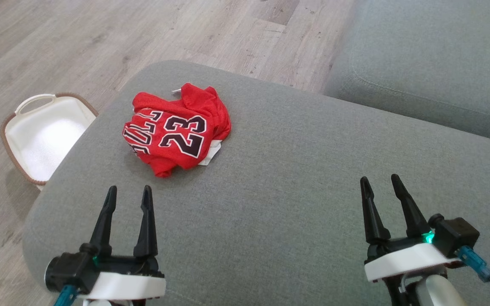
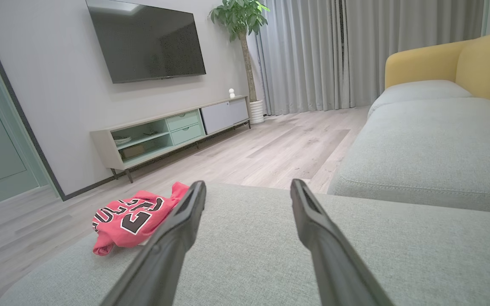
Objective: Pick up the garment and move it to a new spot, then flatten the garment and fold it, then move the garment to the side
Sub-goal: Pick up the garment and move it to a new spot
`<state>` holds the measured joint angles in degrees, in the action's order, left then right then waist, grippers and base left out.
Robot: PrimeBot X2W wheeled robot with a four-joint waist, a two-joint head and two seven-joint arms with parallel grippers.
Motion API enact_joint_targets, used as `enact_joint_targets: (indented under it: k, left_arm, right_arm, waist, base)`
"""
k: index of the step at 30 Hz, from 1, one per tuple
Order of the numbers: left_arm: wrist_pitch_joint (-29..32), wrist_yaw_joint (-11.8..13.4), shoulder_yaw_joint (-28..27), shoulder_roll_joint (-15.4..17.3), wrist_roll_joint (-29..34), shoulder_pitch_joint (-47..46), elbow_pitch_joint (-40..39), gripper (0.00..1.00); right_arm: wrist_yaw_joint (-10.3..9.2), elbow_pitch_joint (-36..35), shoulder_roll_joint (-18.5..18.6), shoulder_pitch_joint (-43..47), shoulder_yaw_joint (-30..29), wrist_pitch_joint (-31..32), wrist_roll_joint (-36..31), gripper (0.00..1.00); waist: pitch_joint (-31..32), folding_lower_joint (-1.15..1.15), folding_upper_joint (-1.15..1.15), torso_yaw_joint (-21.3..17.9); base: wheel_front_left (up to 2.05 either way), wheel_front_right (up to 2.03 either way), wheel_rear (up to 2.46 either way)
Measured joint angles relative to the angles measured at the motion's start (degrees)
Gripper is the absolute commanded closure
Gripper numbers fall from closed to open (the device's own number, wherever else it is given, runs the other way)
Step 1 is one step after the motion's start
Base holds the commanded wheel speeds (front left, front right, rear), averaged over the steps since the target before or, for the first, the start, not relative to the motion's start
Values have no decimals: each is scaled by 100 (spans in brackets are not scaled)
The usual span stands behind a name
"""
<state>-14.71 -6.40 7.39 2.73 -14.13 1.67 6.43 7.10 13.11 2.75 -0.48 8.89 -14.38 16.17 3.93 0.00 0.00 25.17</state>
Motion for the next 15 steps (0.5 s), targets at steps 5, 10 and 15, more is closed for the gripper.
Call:
enact_joint_targets:
  k: [5,10,15]
  left_arm:
    - [0,0,-43,0,1,0,-11,0]
    - [0,-1,-241,3,34,-20,-23,0]
    - [-1,-18,-416,212,120,-504,350,0]
  right_arm:
    - [0,0,0,-1,-3,0,0,0]
    - [0,-22,-1,-23,-31,0,-13,0]
    - [0,-136,-1,-147,-244,0,-241,0]
  waist:
    - [-11,0,0,20]
    - [-171,0,0,-78]
    - [-497,0,0,-248]
  base:
    - [0,0,0]
    - [0,0,0]
    - [0,0,0]
